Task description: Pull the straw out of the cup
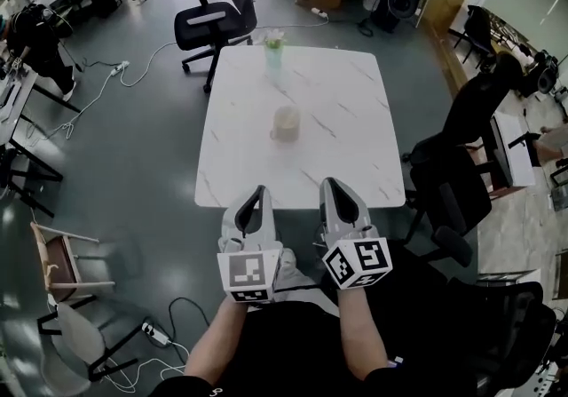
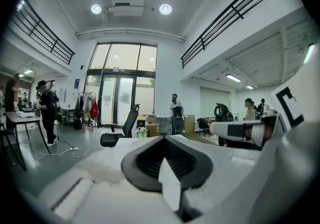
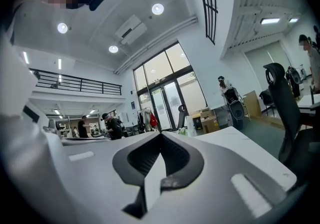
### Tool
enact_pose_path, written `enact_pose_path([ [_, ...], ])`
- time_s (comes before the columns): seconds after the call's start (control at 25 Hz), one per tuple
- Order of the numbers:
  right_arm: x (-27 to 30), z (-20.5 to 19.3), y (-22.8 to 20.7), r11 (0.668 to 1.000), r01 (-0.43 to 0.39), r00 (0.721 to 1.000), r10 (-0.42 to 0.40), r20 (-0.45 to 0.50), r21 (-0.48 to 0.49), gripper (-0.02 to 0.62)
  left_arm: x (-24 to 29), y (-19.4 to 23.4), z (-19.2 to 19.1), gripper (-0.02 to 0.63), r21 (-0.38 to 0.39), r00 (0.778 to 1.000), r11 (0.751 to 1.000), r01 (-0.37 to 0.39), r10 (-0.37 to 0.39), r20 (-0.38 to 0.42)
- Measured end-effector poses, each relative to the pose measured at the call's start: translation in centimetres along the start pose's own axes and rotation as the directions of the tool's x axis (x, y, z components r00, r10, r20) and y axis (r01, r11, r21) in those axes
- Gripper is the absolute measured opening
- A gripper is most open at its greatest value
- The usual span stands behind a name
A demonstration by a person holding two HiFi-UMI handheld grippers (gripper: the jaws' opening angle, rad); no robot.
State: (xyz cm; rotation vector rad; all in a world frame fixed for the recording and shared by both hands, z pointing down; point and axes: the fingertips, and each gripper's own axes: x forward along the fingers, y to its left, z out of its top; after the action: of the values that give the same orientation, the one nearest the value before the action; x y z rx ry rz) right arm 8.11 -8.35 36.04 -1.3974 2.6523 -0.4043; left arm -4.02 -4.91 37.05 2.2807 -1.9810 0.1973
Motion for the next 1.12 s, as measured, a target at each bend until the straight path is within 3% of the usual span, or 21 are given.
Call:
enact_pose_path([
  [0.48,6.5,1.2,-3.0,0.998,-0.065,0.998,0.065,-0.019,0.0,0.003,7.4,-0.3,1.7,0.002,0.022,1.0,1.0,0.011,-0.011,0.003],
  [1.12,11.2,-1.3,-3.2,0.999,-0.051,0.994,0.05,-0.093,-0.007,0.003,12.4,2.2,-1.0,0.002,-0.033,0.997,0.999,0.039,-0.041,-0.064],
])
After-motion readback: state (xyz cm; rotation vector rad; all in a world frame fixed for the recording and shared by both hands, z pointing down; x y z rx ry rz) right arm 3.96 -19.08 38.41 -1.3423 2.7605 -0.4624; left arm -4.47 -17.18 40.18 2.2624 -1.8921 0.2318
